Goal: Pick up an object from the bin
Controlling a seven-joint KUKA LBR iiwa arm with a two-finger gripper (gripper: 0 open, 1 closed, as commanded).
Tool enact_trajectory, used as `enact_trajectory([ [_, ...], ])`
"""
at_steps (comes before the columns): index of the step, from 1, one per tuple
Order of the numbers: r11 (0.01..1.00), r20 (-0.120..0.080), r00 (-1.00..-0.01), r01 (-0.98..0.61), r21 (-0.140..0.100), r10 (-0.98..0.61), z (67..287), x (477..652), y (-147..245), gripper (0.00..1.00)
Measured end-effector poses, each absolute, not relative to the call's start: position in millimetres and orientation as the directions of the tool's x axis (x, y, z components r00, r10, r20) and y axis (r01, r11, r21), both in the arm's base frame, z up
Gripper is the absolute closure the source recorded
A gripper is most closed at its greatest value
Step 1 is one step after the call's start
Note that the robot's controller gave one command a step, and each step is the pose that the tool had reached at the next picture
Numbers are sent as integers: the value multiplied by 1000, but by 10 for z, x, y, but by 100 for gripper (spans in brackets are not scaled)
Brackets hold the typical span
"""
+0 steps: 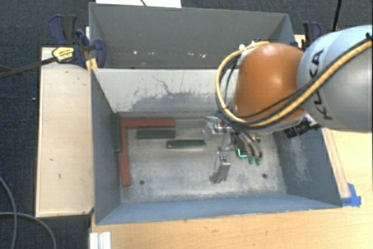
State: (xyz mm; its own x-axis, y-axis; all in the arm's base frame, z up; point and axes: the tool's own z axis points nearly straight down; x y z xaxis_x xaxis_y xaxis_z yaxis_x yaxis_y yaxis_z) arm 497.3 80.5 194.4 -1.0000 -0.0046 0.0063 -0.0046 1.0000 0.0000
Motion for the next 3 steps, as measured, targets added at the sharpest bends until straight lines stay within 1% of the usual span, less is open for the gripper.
enact_trajectory([
  [1, 1000, -2, -1000, -2, 1, -2, 1985, 4991, 801, 0],
  [2, 1000, -9, -999, 31, 2, 31, 1462, 5255, 1069, 0],
  [3, 999, 2, -999, -53, 3, -53, 1177, 5495, 859, 0],
])
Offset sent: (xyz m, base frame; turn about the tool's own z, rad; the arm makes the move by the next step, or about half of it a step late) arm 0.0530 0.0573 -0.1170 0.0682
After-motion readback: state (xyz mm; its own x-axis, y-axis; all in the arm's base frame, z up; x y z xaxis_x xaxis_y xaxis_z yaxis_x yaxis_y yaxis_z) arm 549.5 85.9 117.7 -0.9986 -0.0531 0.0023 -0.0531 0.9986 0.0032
